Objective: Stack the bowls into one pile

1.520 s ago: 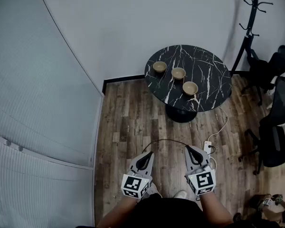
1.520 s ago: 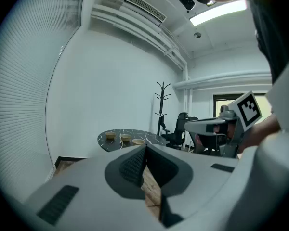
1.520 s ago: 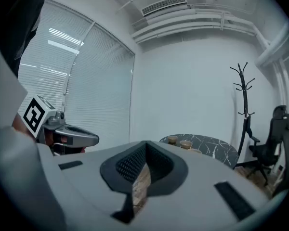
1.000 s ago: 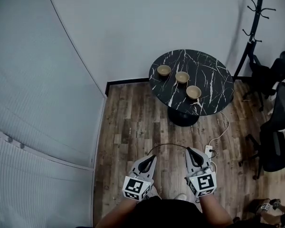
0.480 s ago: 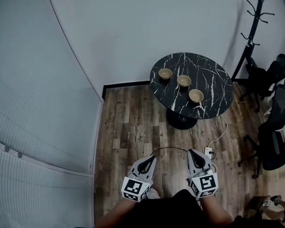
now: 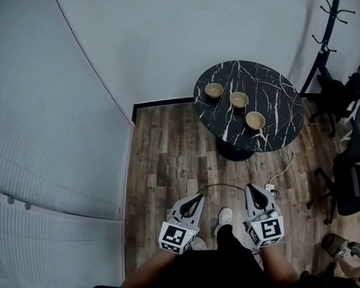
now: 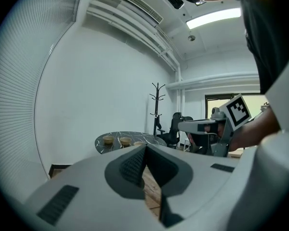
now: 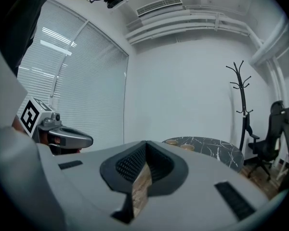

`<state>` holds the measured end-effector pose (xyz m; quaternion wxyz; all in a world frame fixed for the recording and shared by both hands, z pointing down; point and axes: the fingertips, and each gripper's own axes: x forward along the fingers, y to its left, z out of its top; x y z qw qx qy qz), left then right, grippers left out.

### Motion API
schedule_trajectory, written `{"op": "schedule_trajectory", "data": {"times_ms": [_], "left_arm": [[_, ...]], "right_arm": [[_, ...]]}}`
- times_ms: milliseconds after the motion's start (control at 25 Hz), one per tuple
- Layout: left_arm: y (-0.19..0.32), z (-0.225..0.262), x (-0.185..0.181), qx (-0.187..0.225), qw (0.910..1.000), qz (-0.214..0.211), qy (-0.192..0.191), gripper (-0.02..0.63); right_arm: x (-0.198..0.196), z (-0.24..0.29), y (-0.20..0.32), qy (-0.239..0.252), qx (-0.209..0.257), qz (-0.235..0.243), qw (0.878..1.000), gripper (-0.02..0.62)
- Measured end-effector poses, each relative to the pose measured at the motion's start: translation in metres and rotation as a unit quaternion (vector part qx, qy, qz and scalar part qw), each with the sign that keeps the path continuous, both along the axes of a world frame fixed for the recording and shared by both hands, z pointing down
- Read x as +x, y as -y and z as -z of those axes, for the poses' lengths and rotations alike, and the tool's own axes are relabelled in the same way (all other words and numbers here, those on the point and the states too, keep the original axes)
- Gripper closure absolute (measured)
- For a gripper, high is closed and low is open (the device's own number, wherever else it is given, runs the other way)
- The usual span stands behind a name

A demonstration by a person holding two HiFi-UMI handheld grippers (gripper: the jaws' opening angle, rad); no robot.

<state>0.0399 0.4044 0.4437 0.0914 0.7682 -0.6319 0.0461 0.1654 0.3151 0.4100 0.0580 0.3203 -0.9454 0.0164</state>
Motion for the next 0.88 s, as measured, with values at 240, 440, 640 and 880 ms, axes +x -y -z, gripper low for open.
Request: {"op": "schedule_trajectory", "data": {"times_ms": [240, 440, 640, 880], "left_arm": [[0.046, -0.005, -0.004, -0.012, 0.9999, 0.0, 0.008, 0.594], [0.076, -0.015, -0.005, -0.028, 0.9995, -0.003, 0.013, 0.594], [0.108, -0.016, -0.009, -0.028, 0.9995, 0.006, 0.014, 0.594], [0.145, -0.013, -0.007, -0.027, 0.9994, 0.014, 0.016, 0.594]], "right_arm": [[-0.007, -0.009, 0.042, -0.019, 0.005, 0.016, 1.0, 0.588], [-0.009, -0.019, 0.073, -0.033, 0.0, 0.027, 0.999, 0.588], [-0.011, -0.024, 0.107, -0.031, -0.005, 0.031, 0.999, 0.588], [-0.006, -0.026, 0.144, -0.026, -0.008, 0.033, 0.999, 0.588]]}}
